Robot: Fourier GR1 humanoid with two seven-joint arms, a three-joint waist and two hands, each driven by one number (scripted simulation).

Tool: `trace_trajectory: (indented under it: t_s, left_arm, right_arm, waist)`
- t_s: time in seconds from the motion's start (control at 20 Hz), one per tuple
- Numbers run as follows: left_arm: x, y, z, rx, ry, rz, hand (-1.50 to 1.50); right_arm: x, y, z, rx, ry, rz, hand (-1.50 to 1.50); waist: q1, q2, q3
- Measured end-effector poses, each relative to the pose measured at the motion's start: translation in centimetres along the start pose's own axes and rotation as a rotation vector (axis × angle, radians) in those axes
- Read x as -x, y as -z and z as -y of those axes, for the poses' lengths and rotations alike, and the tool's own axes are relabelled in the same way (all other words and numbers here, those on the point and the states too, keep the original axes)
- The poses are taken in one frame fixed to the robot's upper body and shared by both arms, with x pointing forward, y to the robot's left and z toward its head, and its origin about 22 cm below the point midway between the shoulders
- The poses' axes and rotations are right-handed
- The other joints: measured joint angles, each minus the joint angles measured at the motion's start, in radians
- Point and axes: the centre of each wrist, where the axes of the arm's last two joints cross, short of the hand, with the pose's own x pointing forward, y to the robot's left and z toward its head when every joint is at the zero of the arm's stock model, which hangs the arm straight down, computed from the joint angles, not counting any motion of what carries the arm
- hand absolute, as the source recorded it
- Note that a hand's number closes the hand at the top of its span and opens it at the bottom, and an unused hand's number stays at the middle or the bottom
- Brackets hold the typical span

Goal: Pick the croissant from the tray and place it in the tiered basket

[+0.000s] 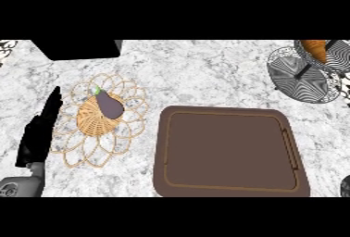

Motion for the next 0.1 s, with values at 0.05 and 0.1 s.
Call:
trace_trajectory:
  t_s: [0.05,0.1]
  left_arm:
    - [0.08,-0.12,-0.24,-0.005,0.004,-0.001,0.00]
    - [0.14,-0.15,-0.41,-0.010,0.003,-0.005,0.00]
  right_arm:
    - [0.52,-0.44,0.28,-0.001,0.016,0.001,-1.50]
    - [0.92,-0.91,0.72,-0.001,0.036,0.005,-1.50]
  waist:
    - [-0.003,-0.002,0.000]
    - [-0.008,-0.004,0.000]
